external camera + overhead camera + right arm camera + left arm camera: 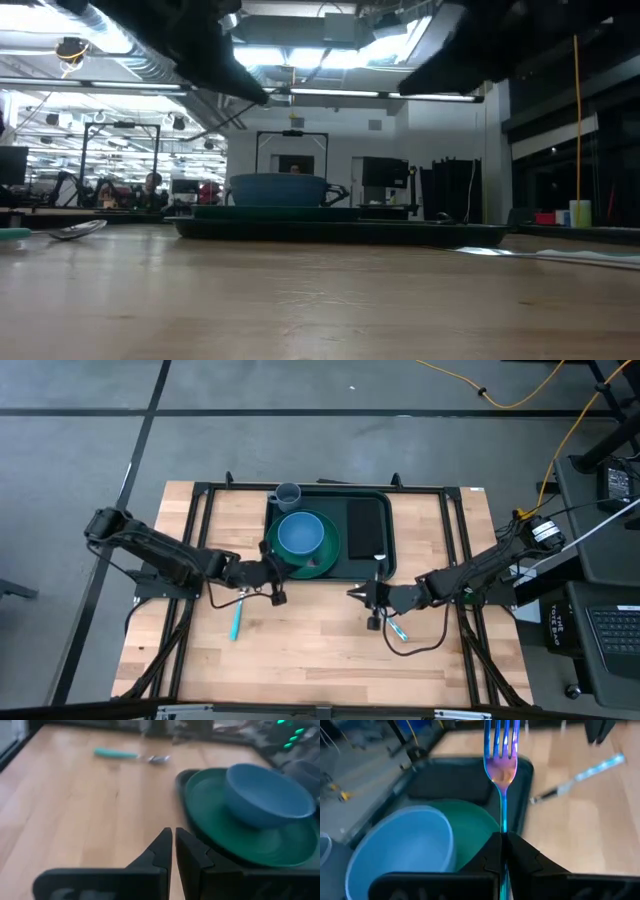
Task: Set up tray
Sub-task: Put the blue fork on the black table napkin
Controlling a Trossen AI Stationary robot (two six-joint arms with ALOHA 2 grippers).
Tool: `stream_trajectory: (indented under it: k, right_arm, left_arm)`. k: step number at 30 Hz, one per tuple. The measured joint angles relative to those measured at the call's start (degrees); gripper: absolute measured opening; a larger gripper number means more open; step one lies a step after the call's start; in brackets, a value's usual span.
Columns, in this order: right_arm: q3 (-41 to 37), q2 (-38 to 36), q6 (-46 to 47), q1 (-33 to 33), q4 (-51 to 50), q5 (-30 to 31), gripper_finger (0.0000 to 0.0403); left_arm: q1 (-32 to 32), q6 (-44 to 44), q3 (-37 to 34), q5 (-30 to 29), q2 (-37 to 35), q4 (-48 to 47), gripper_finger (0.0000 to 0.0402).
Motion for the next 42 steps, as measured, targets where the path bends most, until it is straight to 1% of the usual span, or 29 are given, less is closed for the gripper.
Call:
stream_trajectory:
  k: [6, 10, 12, 16, 20, 22, 26, 28, 36, 39, 42]
  right_arm:
    - [0.00, 0.00, -1.45, -2.17, 5.86, 0.75, 0.0029]
    - [0.00, 0.02, -6.43, -4.22, 12.38, 0.75, 0.0029]
    - [0.00, 0.02, -9.43, -5.46, 16.56, 0.73, 0.0029]
    - [0.00, 0.02, -13.20, -8.27, 23.15, 0.75, 0.0029]
    - [0.00, 0.19, -13.13, -11.23, 26.25, 0.39, 0.0029]
    - [0.00, 0.79, -13.11, -12.69, 27.63, -1.08, 0.0029]
    - [0.00, 3.02, -13.12, -15.47, 32.65, -6.00, 0.0029]
    - [0.00, 4.44, -13.38, -16.66, 35.34, -7.31, 0.0029]
    - [0.35, 10.91, -13.57, -20.63, 46.65, -7.50, 0.0031]
    - [1.82, 13.91, -13.58, -21.73, 49.94, -7.66, 0.0044]
    - [4.30, 16.93, -13.75, -22.67, 50.94, -7.93, 0.0070]
  left_arm:
    - [3.04, 9.37, -1.79, -0.49, 0.00, 12.53, 0.0004]
    - [4.60, 15.35, -1.81, -0.52, 0.00, 19.88, 0.0005]
    - [5.43, 17.73, -1.81, -1.44, 0.00, 23.39, 0.0004]
    - [7.03, 21.63, -1.81, -2.67, 0.00, 27.79, 0.0005]
    - [8.65, 23.32, -1.81, -2.65, 0.28, 29.25, 0.0004]
    - [9.47, 23.32, -1.81, -2.65, 0.31, 29.34, 0.0005]
    - [10.69, 23.34, -1.81, -2.63, 0.31, 29.38, 0.0005]
    - [11.42, 23.32, -1.81, -2.60, 0.31, 29.34, 0.0004]
    - [13.56, 23.56, -1.81, -2.58, 0.31, 29.34, 0.0005]
    - [13.93, 24.11, -1.81, -2.60, 0.31, 29.34, 0.0005]
    - [13.94, 24.18, -1.81, -2.60, 0.31, 29.34, 0.0006]
